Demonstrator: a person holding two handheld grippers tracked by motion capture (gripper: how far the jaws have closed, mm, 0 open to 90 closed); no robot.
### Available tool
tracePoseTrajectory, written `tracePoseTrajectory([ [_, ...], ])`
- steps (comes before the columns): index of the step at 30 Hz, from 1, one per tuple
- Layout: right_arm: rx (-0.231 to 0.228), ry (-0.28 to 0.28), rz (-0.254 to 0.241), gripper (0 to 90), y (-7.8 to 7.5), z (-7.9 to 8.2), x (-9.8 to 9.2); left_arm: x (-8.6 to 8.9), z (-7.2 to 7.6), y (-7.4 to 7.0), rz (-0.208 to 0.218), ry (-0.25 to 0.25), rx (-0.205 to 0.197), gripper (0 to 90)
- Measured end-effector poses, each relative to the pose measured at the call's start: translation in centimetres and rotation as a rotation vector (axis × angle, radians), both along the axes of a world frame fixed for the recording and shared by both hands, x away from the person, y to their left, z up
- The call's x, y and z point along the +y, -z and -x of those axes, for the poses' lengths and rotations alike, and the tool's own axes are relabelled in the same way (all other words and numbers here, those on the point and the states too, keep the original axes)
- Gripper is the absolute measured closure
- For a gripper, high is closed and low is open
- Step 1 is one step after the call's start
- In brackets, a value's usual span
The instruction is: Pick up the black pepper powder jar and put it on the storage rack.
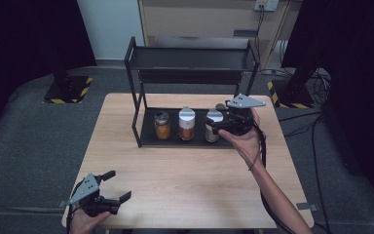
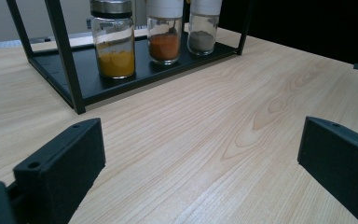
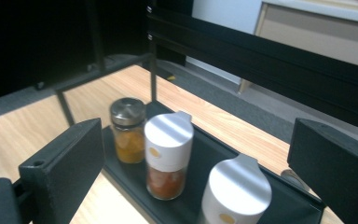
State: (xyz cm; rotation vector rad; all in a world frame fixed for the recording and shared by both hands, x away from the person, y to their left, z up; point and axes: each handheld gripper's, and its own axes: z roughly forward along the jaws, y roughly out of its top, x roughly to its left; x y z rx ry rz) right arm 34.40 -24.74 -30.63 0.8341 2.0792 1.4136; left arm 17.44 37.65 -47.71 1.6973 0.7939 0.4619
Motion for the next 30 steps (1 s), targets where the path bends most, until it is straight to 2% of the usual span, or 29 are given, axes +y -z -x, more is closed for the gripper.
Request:
tracePoseTrajectory([
  [19, -0.059, -0.043, -0.036, 1.2, 0.9, 6.0, -3.0, 0.0, 0.0, -0.1, -0.009, 0.003, -0.003, 0.0],
  [30, -0.058, -0.057, -0.057, 1.2, 1.6, 8.3, -4.5, 0.0, 0.1, -0.1, -0.010, 0.002, -0.006, 0.0],
])
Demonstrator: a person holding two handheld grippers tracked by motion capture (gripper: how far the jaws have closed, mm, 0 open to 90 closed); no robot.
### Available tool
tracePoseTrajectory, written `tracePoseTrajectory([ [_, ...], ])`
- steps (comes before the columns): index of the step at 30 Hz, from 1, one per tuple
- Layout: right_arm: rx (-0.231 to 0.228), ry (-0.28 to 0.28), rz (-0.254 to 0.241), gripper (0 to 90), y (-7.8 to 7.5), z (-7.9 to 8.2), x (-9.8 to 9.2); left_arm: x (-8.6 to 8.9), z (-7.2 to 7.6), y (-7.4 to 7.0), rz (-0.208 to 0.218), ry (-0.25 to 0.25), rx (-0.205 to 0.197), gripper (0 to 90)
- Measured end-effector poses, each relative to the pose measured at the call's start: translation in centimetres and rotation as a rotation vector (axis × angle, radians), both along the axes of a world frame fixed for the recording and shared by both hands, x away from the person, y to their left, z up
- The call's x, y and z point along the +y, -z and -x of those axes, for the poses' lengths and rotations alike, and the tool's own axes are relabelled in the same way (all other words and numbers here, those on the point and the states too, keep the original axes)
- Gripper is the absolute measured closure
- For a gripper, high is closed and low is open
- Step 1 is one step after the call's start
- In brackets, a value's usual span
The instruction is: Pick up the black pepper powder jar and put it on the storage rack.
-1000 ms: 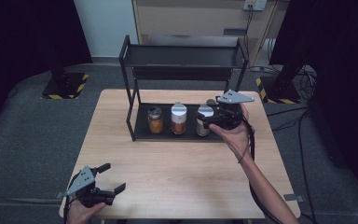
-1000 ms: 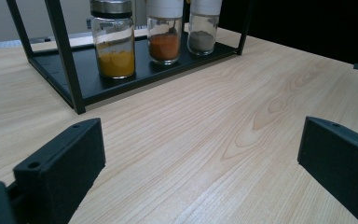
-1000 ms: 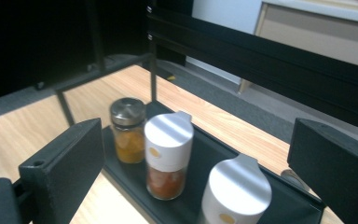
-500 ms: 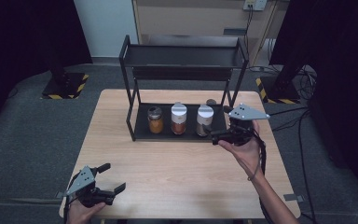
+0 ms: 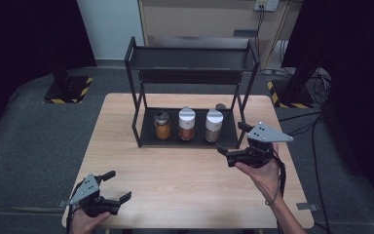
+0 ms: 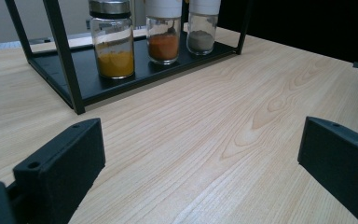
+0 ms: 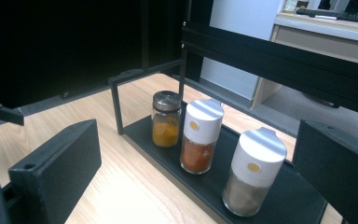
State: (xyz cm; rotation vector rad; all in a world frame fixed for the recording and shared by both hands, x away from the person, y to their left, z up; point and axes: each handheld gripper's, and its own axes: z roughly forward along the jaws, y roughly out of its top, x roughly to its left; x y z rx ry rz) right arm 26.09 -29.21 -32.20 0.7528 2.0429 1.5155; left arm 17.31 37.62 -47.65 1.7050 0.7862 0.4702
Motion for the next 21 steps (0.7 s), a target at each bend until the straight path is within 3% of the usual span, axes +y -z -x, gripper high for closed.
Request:
tracePoseTrajectory([
  [8, -0.003, 0.017, -0.012, 1.3, 0.8, 2.0, -2.0, 0.0, 0.0, 0.0, -0.003, 0.000, 0.001, 0.0],
  [21, -0.018, 0.060, -0.010, 1.7, 3.5, 5.1, -4.7, -0.1, 0.0, 0.0, -0.004, -0.004, 0.003, 0.0],
])
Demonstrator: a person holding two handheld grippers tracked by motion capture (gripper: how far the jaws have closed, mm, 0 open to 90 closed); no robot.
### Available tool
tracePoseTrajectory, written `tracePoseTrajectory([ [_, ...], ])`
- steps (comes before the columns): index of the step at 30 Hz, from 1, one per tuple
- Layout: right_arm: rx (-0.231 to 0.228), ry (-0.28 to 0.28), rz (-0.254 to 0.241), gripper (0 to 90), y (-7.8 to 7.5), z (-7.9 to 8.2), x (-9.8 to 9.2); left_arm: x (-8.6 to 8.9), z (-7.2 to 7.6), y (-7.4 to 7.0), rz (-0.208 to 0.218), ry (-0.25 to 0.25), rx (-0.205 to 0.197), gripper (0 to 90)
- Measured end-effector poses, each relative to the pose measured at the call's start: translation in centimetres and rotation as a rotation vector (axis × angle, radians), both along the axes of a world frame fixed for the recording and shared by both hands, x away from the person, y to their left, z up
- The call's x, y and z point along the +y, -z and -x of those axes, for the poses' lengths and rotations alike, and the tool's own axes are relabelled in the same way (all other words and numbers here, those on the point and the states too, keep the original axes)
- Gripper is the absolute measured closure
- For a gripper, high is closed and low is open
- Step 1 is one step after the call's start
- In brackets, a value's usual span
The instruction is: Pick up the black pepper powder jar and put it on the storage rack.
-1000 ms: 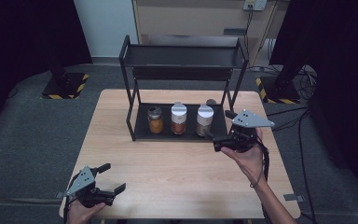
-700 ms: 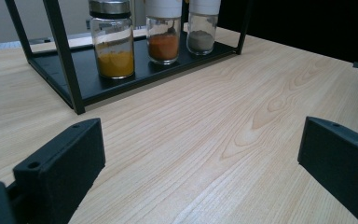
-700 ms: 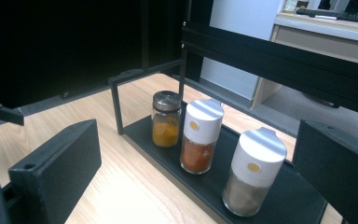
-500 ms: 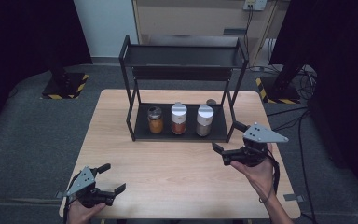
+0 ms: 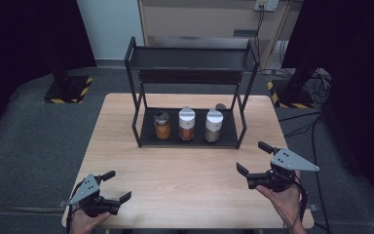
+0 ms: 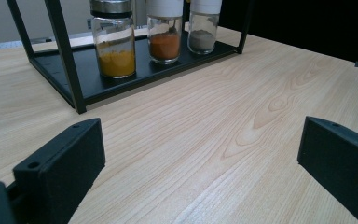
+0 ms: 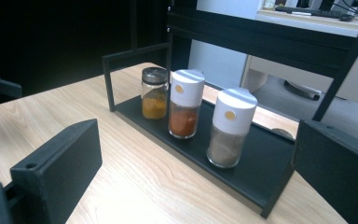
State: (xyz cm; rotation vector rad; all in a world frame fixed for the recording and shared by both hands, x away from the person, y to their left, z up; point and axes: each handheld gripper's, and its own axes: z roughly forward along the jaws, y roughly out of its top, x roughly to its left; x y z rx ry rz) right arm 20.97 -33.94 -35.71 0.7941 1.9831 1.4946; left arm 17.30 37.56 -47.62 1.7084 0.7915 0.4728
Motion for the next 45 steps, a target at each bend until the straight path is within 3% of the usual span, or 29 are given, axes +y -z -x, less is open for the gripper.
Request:
tracePoseTrajectory([
  [17, 0.032, 0.055, -0.015, 1.7, 3.1, 2.3, -2.8, 0.0, 0.0, 0.0, 0.000, -0.004, 0.000, 0.0],
  [34, 0.111, 0.087, -0.015, 2.0, 6.0, 2.5, -3.9, 0.0, 0.1, 0.0, 0.000, -0.008, -0.004, 0.0],
  [45, 0.121, 0.084, -0.019, 2.5, 6.9, 2.4, -4.1, 0.1, 0.1, 0.0, 0.001, -0.004, -0.012, 0.0],
])
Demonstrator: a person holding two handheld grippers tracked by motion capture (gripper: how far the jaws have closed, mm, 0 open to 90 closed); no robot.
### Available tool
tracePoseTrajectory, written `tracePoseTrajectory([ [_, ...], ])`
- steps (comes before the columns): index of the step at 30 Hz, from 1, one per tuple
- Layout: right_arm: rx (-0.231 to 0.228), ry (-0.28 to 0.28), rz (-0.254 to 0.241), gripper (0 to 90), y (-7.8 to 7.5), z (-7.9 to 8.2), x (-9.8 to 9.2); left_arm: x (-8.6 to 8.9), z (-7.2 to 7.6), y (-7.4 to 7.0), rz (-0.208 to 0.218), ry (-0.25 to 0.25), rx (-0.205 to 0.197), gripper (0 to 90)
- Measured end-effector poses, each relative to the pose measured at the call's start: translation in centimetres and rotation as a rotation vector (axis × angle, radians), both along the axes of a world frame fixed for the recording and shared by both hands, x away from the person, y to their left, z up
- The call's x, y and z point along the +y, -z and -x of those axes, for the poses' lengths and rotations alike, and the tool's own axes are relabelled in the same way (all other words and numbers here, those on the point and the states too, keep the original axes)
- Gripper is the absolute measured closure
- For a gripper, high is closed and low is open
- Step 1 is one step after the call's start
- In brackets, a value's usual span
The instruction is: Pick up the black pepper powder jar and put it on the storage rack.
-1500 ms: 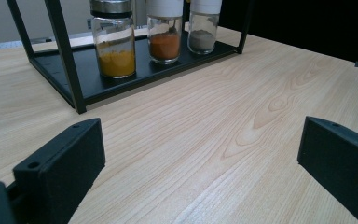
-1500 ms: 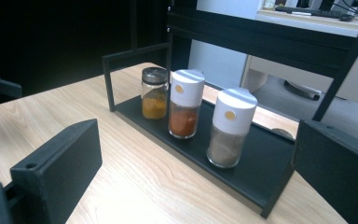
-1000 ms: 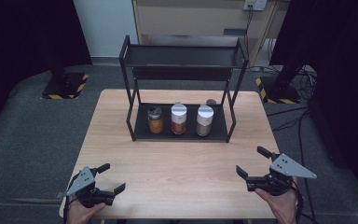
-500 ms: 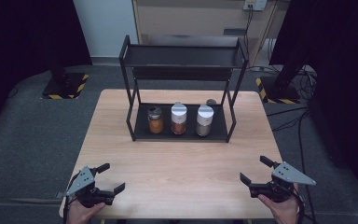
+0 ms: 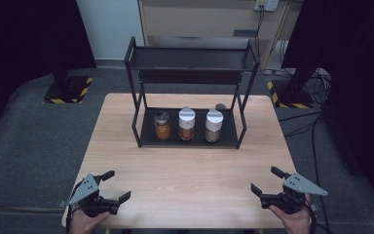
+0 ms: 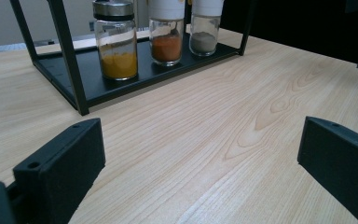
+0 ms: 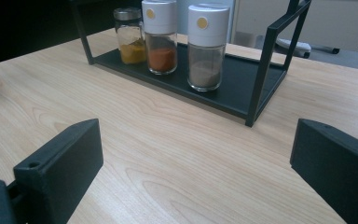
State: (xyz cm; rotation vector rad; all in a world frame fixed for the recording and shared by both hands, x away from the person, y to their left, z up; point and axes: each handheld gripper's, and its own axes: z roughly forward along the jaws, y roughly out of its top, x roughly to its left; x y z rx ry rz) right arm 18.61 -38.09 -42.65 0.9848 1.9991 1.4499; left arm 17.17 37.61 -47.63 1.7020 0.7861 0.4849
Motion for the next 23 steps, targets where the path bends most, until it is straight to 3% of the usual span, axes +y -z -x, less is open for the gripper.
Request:
tracePoseTrajectory([
  [7, -0.008, -0.013, 0.020, 2.6, 0.29, 0.09, 0.07, -0.07, -0.07, 0.00, -0.002, 0.013, -0.007, 0.0],
  [23, -0.002, -0.015, 0.006, 2.6, 0.59, -0.09, -0.16, -0.01, -0.07, 0.04, 0.002, 0.014, -0.011, 0.0],
])
